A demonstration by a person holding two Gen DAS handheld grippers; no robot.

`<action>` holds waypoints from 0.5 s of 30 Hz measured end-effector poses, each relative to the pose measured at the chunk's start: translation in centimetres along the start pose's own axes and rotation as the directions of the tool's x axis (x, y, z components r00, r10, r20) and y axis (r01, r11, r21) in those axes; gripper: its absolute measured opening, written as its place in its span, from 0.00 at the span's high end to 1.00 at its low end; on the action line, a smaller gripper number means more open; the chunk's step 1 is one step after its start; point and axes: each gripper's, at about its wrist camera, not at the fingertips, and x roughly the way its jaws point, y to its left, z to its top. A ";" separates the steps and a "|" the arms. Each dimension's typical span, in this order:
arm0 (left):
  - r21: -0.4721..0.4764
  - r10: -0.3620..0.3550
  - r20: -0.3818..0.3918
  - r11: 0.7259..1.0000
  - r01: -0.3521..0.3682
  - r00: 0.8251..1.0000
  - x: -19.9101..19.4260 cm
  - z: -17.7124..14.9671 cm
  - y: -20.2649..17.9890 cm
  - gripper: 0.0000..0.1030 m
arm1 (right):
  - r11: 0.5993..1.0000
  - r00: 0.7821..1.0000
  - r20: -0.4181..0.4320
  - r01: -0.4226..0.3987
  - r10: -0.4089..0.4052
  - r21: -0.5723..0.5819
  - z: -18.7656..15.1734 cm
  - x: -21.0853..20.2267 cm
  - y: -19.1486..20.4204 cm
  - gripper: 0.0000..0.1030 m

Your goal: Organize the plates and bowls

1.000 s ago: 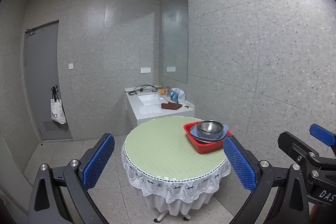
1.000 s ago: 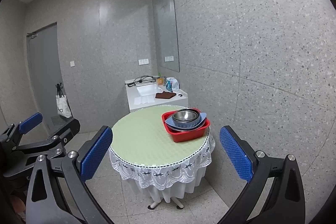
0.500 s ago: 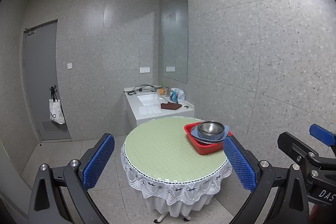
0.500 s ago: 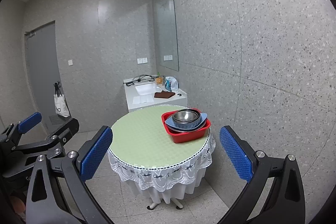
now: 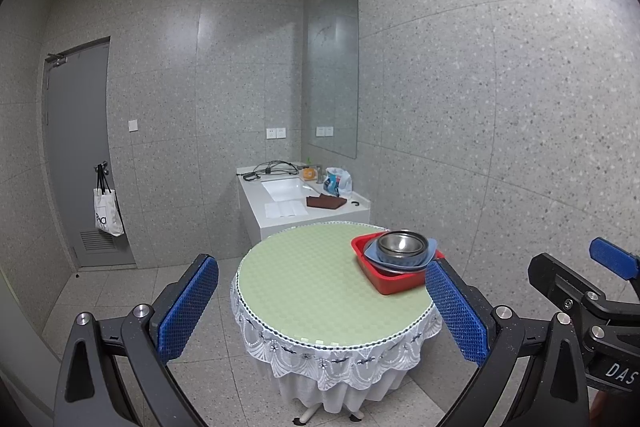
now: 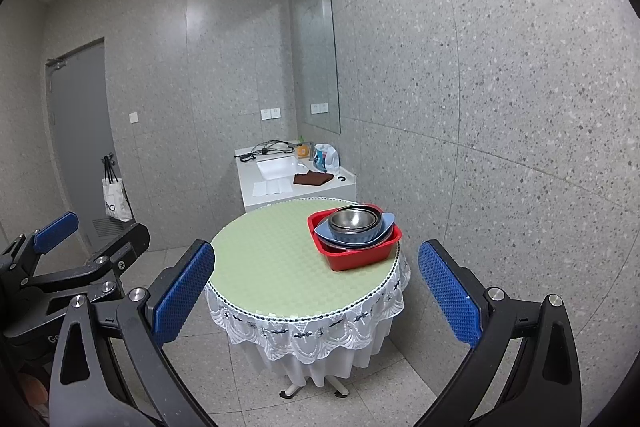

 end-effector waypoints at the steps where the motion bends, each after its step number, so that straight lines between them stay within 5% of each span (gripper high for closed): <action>1: 0.000 0.000 0.001 1.000 0.000 1.000 0.0 0.0 0.0 0.01 | 1.000 1.000 0.000 0.000 0.000 0.000 0.0 0.0 0.0 0.00; 15: 0.009 0.001 0.000 1.000 -0.001 1.000 -0.6 0.1 0.5 0.01 | 1.000 1.000 -0.004 -0.004 0.004 0.002 -0.2 -0.3 -0.2 0.00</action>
